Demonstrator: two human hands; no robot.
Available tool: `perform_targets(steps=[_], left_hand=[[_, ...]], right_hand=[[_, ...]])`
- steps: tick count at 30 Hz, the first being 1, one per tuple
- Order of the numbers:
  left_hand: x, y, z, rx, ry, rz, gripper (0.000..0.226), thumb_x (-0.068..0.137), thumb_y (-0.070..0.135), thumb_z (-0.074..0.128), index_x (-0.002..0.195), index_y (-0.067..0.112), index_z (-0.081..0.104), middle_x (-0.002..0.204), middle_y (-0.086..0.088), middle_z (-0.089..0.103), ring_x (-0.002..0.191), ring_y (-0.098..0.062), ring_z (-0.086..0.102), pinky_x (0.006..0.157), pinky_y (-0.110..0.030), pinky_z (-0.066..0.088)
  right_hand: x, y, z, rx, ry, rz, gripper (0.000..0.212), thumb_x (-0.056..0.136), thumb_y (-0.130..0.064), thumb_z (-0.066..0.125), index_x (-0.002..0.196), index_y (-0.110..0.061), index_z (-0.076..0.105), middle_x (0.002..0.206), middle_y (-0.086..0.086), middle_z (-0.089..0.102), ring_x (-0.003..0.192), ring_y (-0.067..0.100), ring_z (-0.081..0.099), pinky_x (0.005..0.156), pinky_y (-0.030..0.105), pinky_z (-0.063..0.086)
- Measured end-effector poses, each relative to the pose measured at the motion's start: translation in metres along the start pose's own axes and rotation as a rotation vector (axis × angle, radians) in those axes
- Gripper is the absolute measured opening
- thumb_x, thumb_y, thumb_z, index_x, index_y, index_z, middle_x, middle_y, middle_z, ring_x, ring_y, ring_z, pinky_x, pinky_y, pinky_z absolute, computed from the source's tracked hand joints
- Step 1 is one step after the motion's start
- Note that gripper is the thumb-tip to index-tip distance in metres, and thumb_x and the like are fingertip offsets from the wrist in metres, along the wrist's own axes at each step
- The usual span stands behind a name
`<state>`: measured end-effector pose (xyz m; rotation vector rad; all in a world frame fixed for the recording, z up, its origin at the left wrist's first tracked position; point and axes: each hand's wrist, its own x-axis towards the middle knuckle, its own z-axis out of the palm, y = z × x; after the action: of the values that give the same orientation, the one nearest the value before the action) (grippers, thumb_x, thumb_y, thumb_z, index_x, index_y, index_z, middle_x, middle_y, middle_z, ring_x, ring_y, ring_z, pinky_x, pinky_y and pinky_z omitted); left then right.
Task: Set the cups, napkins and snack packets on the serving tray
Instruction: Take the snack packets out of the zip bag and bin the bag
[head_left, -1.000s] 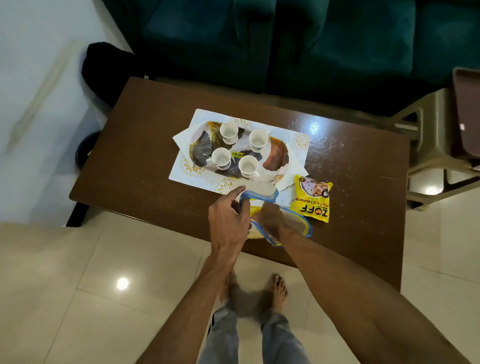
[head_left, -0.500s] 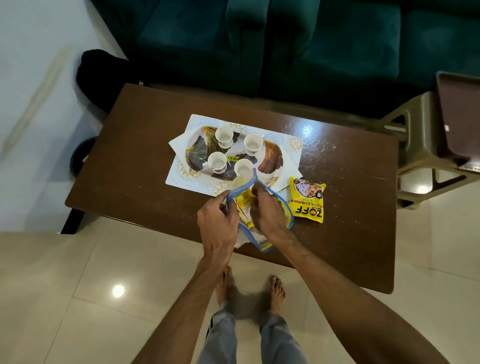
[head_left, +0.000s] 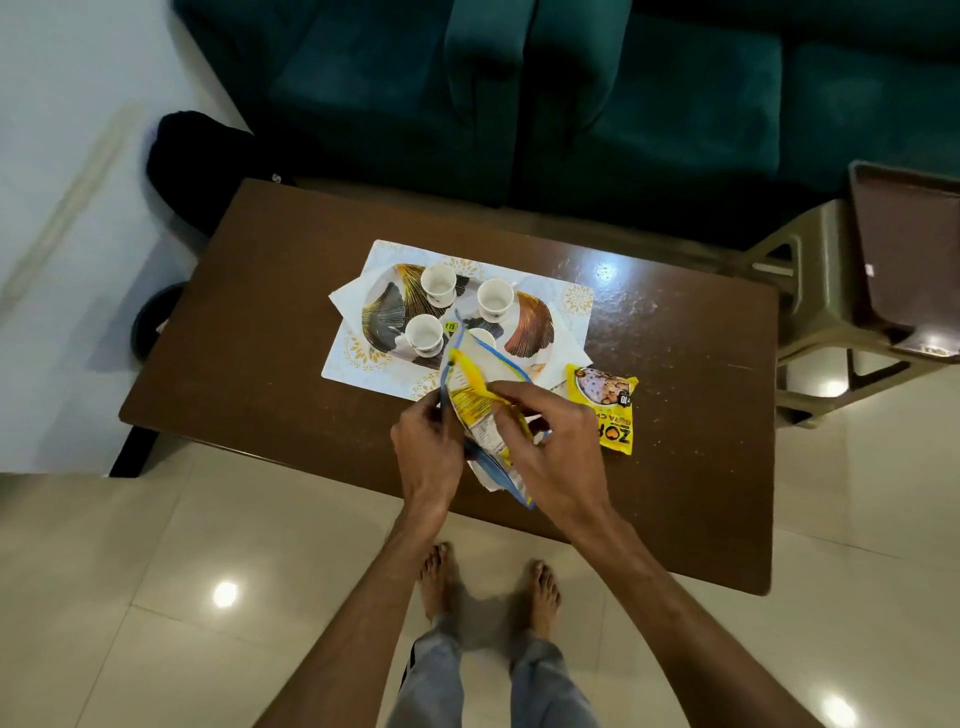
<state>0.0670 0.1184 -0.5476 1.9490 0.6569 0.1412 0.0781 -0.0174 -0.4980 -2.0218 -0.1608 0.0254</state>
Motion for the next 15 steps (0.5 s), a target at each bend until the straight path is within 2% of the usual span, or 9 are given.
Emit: perform_targets(steps=[2,4,6,7,10,13,15], left_hand=[[0.002,-0.004,0.001,-0.091,-0.001,-0.087,0.019,0.093,0.024,0.06,0.081,0.015,0.072,0.073,0.0,0.073,0.067,-0.018,0.069,0.064,-0.045,0.059],[0.002,-0.004,0.002,-0.167,0.001,-0.169,0.017,0.09,0.015,0.06,0.08,0.018,0.073,0.078,-0.003,0.076,0.069,-0.016,0.07,0.067,-0.042,0.06],[0.004,-0.002,0.003,-0.249,0.001,-0.233,0.02,0.092,0.012,0.059,0.079,0.015,0.072,0.076,-0.007,0.074,0.063,-0.012,0.068,0.058,-0.032,0.057],[0.004,0.001,0.003,-0.286,-0.002,-0.258,0.021,0.093,0.011,0.058,0.078,0.015,0.072,0.074,-0.008,0.073,0.063,-0.013,0.067,0.055,-0.028,0.055],[0.007,0.003,0.004,-0.358,-0.053,-0.271,0.022,0.092,0.012,0.059,0.08,0.02,0.075,0.078,-0.011,0.075,0.072,-0.025,0.071,0.063,-0.037,0.06],[0.008,0.004,0.006,-0.335,-0.081,-0.269,0.024,0.096,0.006,0.057,0.084,0.017,0.074,0.08,-0.012,0.074,0.073,-0.026,0.072,0.063,-0.04,0.062],[0.01,0.002,0.006,-0.229,-0.035,-0.249,0.02,0.094,0.006,0.058,0.079,0.013,0.071,0.078,-0.014,0.073,0.071,-0.026,0.072,0.06,-0.042,0.063]], right_hand=[[-0.001,-0.001,0.001,0.139,-0.116,0.024,0.034,0.087,-0.021,0.077,0.121,-0.022,0.072,0.115,-0.013,0.073,0.104,0.005,0.066,0.087,0.021,0.049],[-0.004,0.004,0.002,0.177,-0.238,-0.031,0.06,0.078,-0.026,0.087,0.133,-0.021,0.064,0.132,-0.009,0.065,0.127,0.009,0.056,0.106,0.03,0.045],[-0.007,0.011,0.003,0.159,-0.342,-0.081,0.078,0.074,-0.029,0.09,0.143,-0.02,0.054,0.145,-0.007,0.053,0.138,0.012,0.046,0.113,0.036,0.041],[-0.007,0.015,0.003,0.132,-0.367,-0.096,0.081,0.075,-0.025,0.088,0.146,-0.022,0.05,0.149,-0.007,0.049,0.141,0.012,0.042,0.114,0.038,0.04],[-0.007,0.023,0.006,0.001,-0.318,-0.151,0.078,0.08,-0.006,0.076,0.149,-0.028,0.047,0.154,-0.007,0.042,0.145,0.01,0.036,0.114,0.039,0.039],[-0.006,0.023,0.008,-0.111,-0.189,-0.221,0.061,0.085,-0.013,0.056,0.145,-0.023,0.053,0.15,-0.004,0.05,0.138,0.014,0.046,0.108,0.039,0.045],[-0.006,0.021,0.007,-0.192,-0.101,-0.327,0.051,0.089,-0.012,0.054,0.139,-0.018,0.059,0.144,-0.002,0.057,0.132,0.018,0.053,0.101,0.042,0.048]])
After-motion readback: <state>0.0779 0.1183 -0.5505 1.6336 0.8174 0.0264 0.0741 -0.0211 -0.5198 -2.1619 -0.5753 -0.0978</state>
